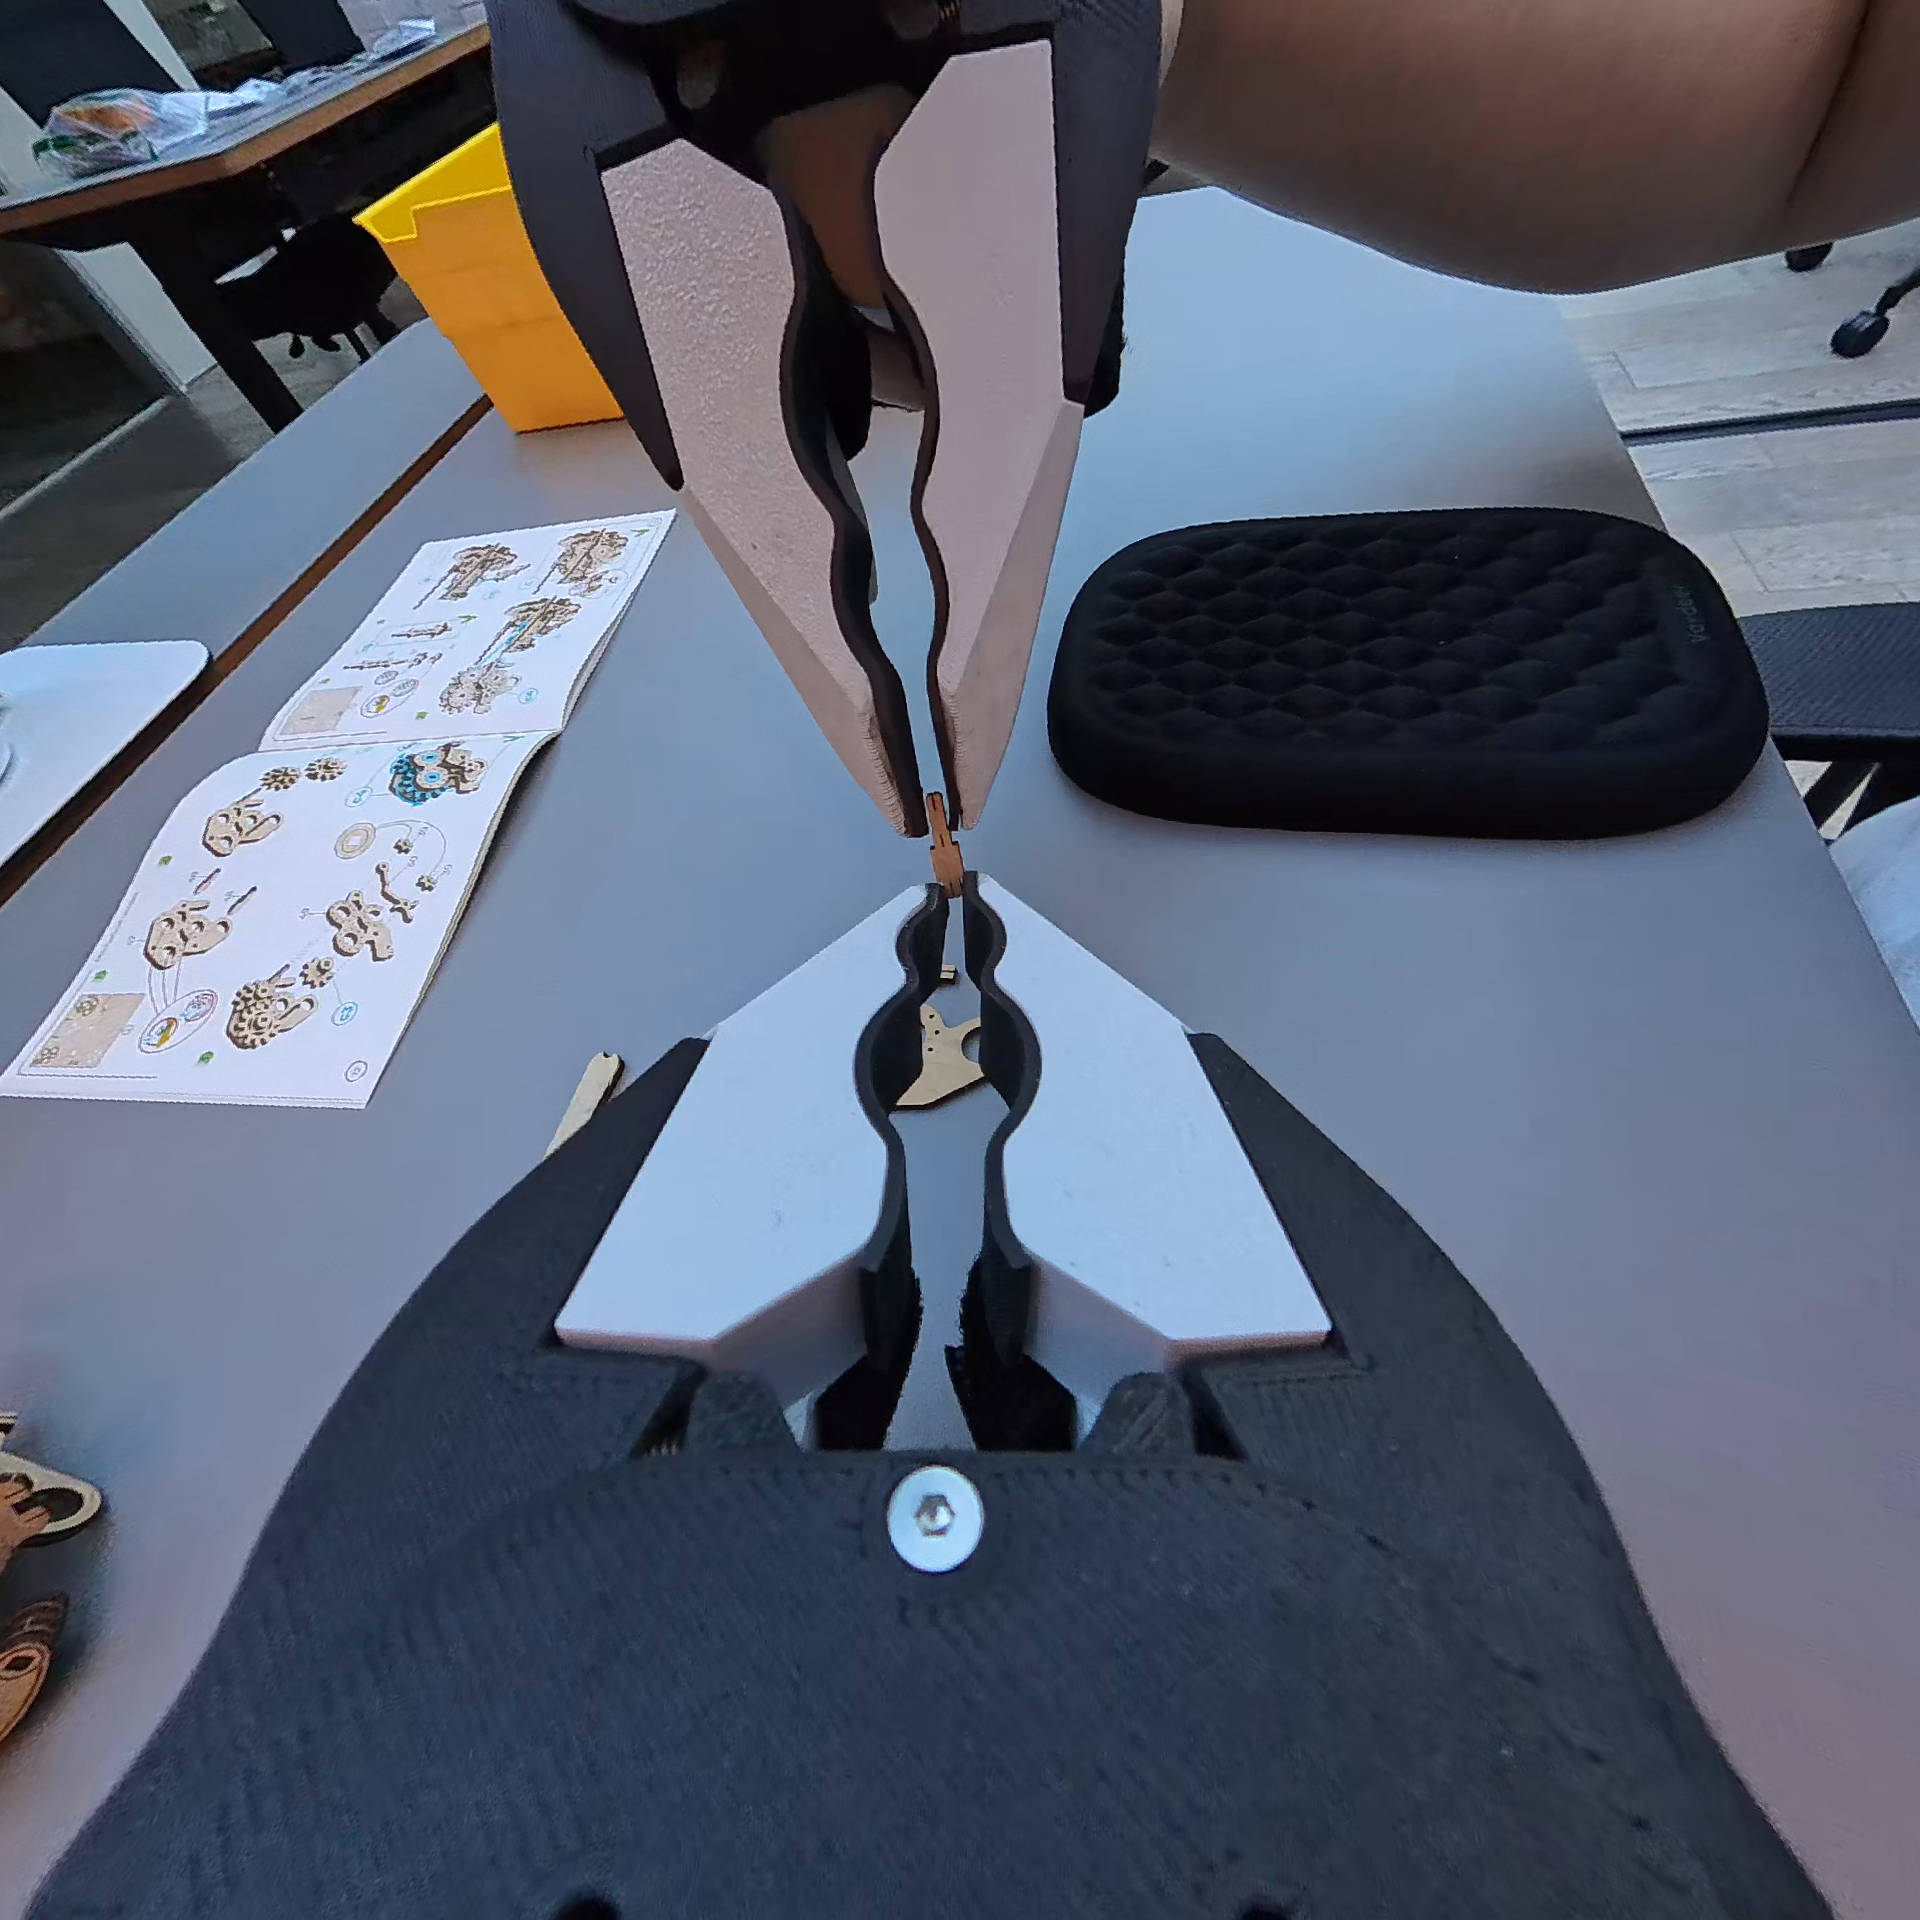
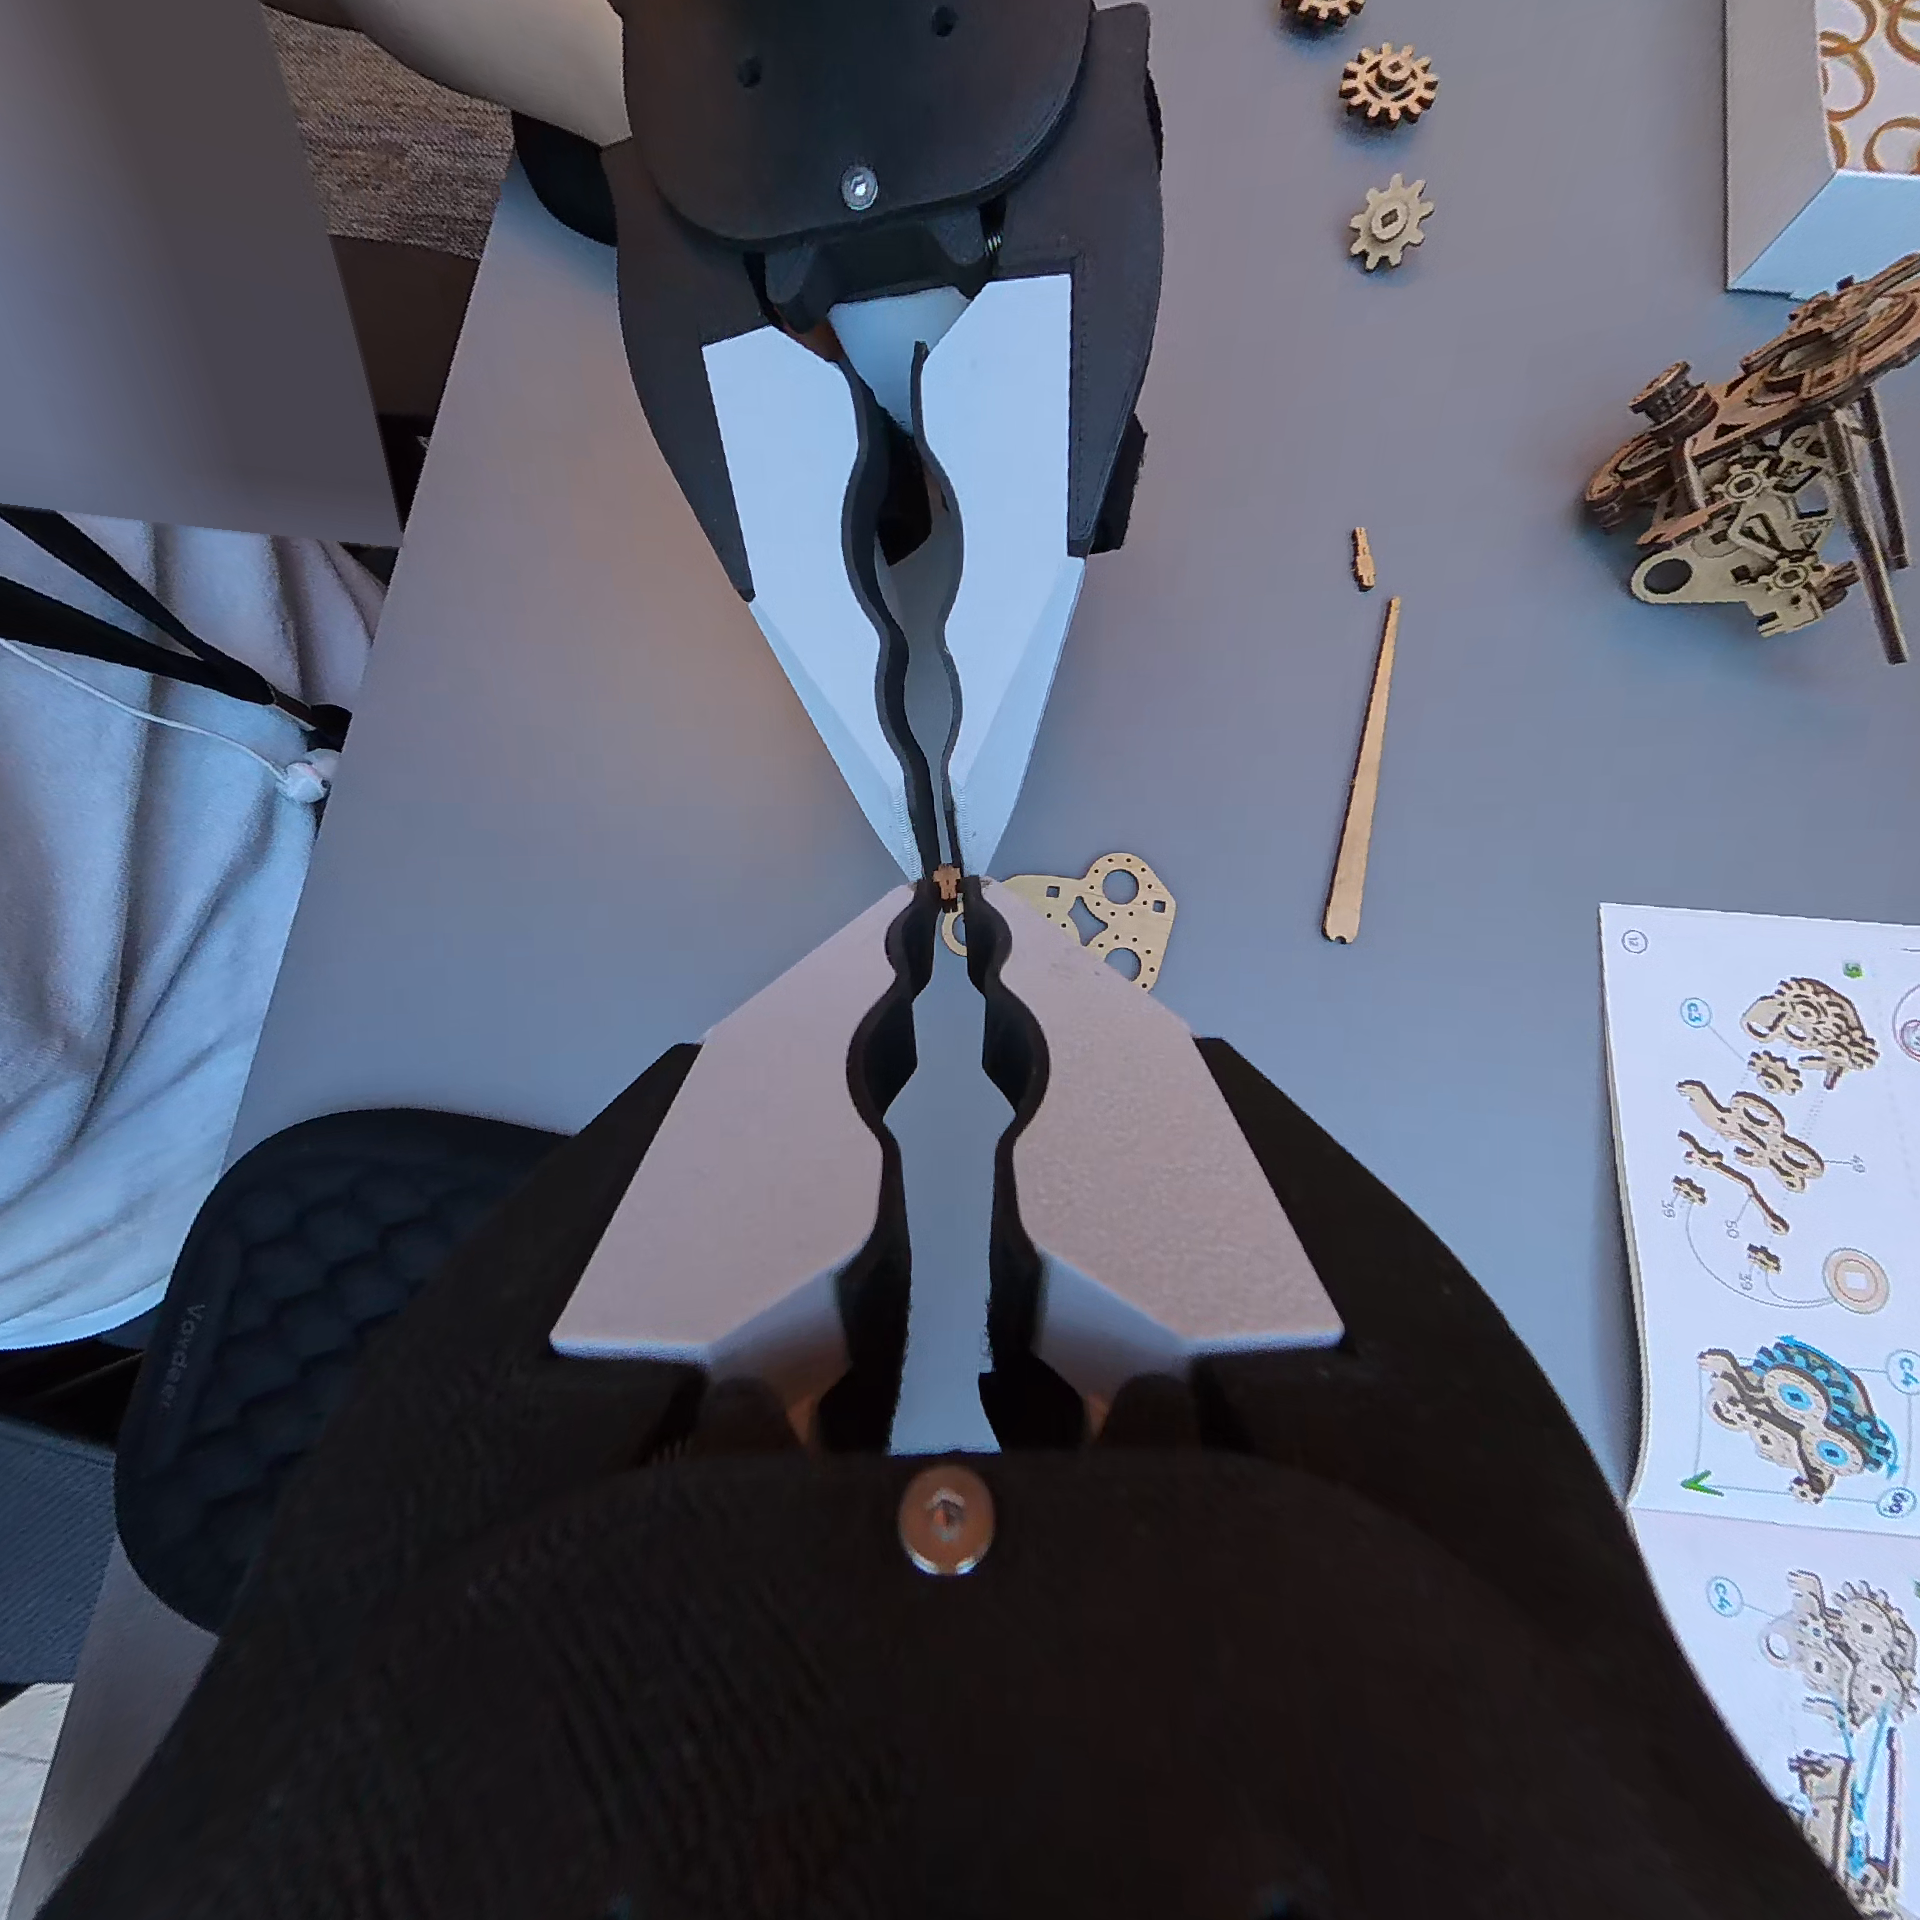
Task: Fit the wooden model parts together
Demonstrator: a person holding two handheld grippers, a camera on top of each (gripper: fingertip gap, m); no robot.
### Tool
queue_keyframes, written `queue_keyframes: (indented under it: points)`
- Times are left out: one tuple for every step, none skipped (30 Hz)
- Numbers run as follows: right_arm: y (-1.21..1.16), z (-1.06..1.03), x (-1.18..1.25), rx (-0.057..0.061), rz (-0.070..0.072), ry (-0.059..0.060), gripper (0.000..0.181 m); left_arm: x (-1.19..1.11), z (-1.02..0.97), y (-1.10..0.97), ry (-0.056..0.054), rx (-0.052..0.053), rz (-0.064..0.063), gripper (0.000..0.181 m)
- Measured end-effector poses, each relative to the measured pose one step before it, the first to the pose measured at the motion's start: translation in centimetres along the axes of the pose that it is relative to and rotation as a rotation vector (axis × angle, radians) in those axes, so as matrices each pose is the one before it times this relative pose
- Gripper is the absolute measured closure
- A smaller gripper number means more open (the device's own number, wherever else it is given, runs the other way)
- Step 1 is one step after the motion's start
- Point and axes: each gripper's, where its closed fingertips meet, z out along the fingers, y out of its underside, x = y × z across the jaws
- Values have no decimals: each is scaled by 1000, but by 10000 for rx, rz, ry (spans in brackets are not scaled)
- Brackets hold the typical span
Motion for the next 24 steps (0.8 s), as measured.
queue_keyframes:
  points:
    - [-1, 3, 49, -4, -2, 30, 177, -14, 7, 22, -4, -10, -10, 180]
    - [-12, 16, -25, 15, -7, -12, 177, -17, -6, 10, -7, -5, -10, 180]
    - [4, 14, -41, -8, -1, -20, 177, -4, -9, -10, 0, 4, -4, 180]
    - [60, 38, -39, -45, -7, -27, 176, -22, -9, -37, -11, 20, -10, 180]
    - [51, 44, -49, -42, -3, -26, 175, -31, -20, -50, -8, 18, -16, 180]
    - [-23, 15, 27, 9, -6, 19, 175, -6, 2, 10, 9, -15, -13, 180]
    - [-92, -9, 51, 44, -14, 40, 176, -14, 2, 16, -6, -15, 2, 180]
    - [-103, -35, 3, 59, -1, 0, 176, 0, -3, 14, -8, -6, 18, 180]
    - [-45, -24, -26, 18, 19, -21, 177, 24, -6, -8, 12, 6, 14, 180]
    - [35, -2, 11, -30, -4, -1, 177, 35, -3, -31, 13, 16, -2, 180]
    - [35, 14, 26, -33, -41, 26, 178, 7, 8, -21, 2, 6, -1, 180]
    - [-11, 10, -13, 0, -38, 7, 178, 6, 6, 1, -2, -6, 12, 180]
    - [27, 19, -15, -29, -11, 2, 178, 18, -2, 11, 4, -4, 17, 180]
    - [25, 19, -9, -25, -4, 3, 178, 16, 12, 15, 3, -10, 0, 180]
    - [-6, 19, -27, -1, -3, -11, 178, 15, 3, 5, 7, -6, -1, 180]
    - [7, 20, 1, 2, -13, 0, 178, 21, 7, 4, 7, 1, 6, 180]
    - [23, 10, 15, -7, -1, 10, 178, -9, 6, -1, -7, -2, 5, 180]
    - [27, 23, -18, -14, 25, -24, 178, -10, -4, -1, -9, 1, 9, 180]
    - [26, 34, -25, -7, 17, -23, 178, 20, -6, -15, 9, 4, -2, 180]
    - [42, 38, -16, -16, 6, -16, 178, 29, 14, 38, 17, -20, 0, 180]
    - [65, 42, -15, -35, -1, 0, 179, 39, 27, 40, 16, -21, 12, 180]
    - [28, 15, 2, -24, -21, 22, 179, 14, 32, 47, -3, -20, 12, 180]
    - [11, 15, -31, -19, -33, 14, 179, 21, 19, 20, 3, -10, 13, 180]
    - [26, -5, -72, -7, -7, -26, 179, 44, 6, -2, 28, -2, 1, 180]
